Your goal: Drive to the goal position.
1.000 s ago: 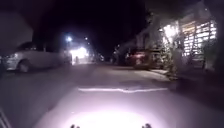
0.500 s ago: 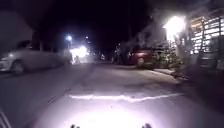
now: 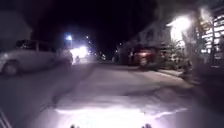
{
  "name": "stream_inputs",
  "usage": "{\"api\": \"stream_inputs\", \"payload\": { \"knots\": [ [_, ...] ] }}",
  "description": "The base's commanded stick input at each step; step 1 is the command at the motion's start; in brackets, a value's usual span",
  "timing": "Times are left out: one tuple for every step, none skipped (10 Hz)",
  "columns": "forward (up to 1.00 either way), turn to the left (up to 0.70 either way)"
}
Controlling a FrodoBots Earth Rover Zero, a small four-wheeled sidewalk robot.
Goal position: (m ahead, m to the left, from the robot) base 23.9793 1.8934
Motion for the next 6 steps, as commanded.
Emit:
{"api": "stream_inputs", "payload": {
  "knots": [
    [0.85, 0.0],
    [0.85, 0.0],
    [0.85, 0.0],
    [0.85, 0.0],
    [0.85, 0.0],
    [0.85, 0.0]
  ]
}}
